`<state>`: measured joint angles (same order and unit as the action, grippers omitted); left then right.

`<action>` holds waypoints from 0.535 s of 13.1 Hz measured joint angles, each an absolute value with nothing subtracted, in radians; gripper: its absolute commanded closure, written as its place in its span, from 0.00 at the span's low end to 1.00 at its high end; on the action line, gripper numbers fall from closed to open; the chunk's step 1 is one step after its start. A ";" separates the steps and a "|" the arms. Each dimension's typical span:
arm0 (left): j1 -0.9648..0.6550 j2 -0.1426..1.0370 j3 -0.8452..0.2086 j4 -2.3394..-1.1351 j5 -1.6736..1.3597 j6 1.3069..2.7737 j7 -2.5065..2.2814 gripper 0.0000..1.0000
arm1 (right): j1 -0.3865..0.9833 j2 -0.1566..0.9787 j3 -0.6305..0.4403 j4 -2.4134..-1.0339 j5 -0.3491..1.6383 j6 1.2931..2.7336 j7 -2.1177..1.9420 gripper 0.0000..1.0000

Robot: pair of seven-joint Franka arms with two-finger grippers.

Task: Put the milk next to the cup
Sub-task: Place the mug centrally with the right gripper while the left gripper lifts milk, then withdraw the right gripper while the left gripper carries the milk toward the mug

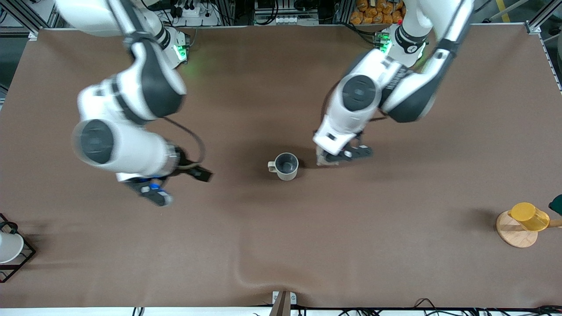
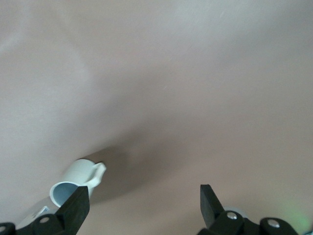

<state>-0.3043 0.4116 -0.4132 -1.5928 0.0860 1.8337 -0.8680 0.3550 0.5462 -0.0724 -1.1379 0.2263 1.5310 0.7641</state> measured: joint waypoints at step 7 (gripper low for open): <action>-0.476 0.508 -0.412 -1.514 0.086 1.834 -1.056 0.60 | 0.181 0.448 -0.076 -1.233 0.112 1.511 0.352 0.00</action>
<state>-0.4758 0.5081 -0.4120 -1.5136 0.0860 1.8340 -1.0560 0.1807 0.4477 -0.0756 -1.2327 0.1125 1.5108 0.3522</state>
